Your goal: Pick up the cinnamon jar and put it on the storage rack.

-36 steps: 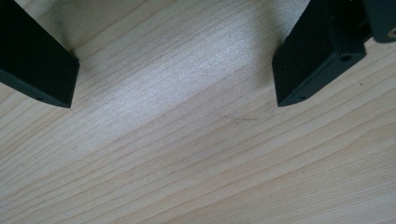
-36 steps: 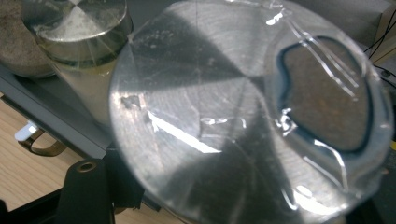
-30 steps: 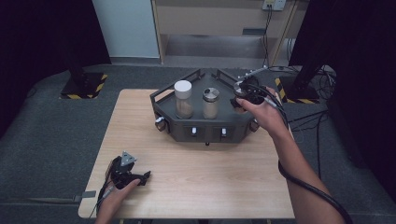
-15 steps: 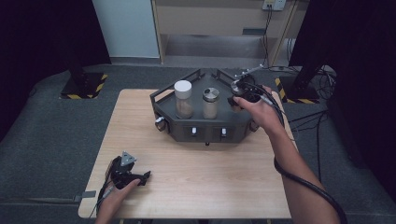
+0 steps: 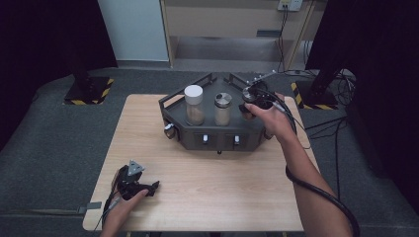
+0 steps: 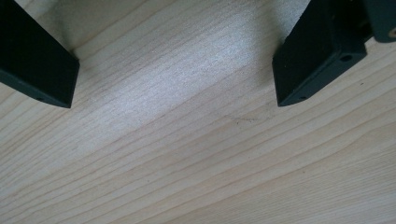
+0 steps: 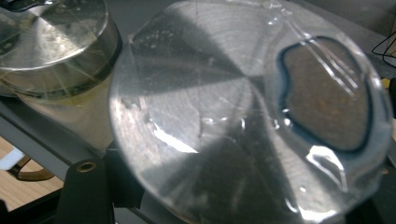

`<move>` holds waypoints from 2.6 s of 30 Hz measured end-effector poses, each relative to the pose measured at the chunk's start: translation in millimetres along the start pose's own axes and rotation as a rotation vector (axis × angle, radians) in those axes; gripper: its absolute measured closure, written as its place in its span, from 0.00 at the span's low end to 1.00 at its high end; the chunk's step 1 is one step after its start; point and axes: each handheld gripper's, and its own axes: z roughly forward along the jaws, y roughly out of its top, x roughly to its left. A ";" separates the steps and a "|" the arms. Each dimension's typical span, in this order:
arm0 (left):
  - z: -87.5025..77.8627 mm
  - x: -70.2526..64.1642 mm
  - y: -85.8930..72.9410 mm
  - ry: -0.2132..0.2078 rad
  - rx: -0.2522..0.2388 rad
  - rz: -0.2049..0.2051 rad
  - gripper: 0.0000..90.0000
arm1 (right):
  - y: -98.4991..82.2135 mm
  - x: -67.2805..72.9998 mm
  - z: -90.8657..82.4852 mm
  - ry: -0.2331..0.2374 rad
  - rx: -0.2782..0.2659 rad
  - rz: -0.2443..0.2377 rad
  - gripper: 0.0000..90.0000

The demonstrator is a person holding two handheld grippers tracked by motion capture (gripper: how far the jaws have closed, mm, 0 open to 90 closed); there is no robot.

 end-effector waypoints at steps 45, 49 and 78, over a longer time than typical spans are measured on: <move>0.0 0.6 0.1 -0.001 0.000 0.005 0.00 | -12.0 -10.6 23.7 0.029 0.020 0.054 0.35; 0.0 0.6 0.1 -0.001 0.000 0.005 0.00 | -12.4 -11.1 24.6 0.031 0.017 0.059 0.35; 0.1 0.6 0.0 -0.002 0.000 0.005 0.00 | -23.4 -15.0 25.0 0.044 -0.015 0.068 0.29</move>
